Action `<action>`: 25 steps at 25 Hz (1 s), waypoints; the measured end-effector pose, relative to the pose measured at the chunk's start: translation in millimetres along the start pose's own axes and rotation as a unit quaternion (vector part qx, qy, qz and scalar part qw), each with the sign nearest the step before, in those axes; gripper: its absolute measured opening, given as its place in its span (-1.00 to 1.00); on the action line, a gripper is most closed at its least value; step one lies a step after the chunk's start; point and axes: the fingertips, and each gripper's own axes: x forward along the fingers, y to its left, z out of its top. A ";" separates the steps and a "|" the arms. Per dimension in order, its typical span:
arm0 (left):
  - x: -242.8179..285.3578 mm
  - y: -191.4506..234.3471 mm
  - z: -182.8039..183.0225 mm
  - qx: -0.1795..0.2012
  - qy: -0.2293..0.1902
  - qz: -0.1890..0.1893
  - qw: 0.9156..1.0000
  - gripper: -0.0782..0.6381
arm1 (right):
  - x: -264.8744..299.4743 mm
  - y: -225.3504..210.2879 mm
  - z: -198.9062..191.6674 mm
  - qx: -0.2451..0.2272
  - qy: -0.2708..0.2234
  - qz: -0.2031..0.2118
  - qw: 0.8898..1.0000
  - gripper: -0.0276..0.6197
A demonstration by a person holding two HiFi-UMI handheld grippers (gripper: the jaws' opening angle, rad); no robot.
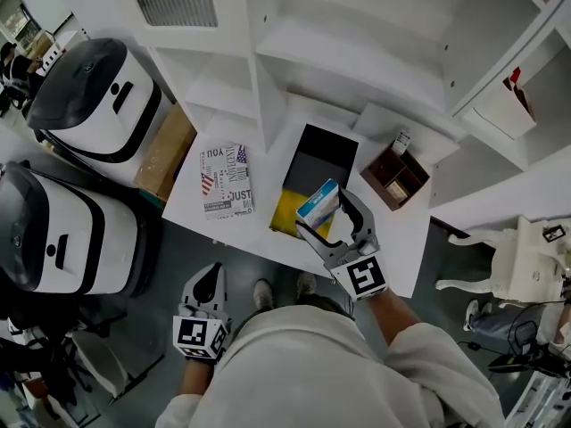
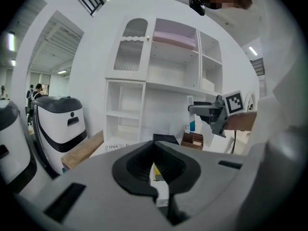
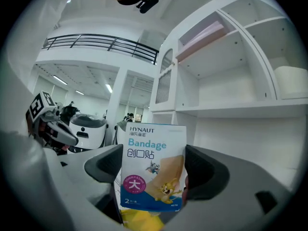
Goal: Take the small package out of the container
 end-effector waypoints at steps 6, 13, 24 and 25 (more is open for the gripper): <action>2.5 -6.5 5.0 0.008 -0.003 -0.006 1.000 -0.76 | -12.2 -3.3 12.9 0.006 -0.011 -0.012 1.000 0.36; 4.3 -10.6 5.2 0.010 -0.003 -0.007 1.000 -0.76 | -18.5 -5.8 15.9 0.007 -0.020 -0.015 1.000 0.36; 6.2 -16.2 4.4 0.014 0.000 -0.010 1.000 -0.76 | -25.4 -7.7 16.3 0.006 -0.025 -0.017 1.000 0.36; 6.0 -15.9 4.3 0.014 0.000 -0.010 1.000 -0.76 | -25.3 -7.2 15.9 0.007 -0.025 -0.017 1.000 0.36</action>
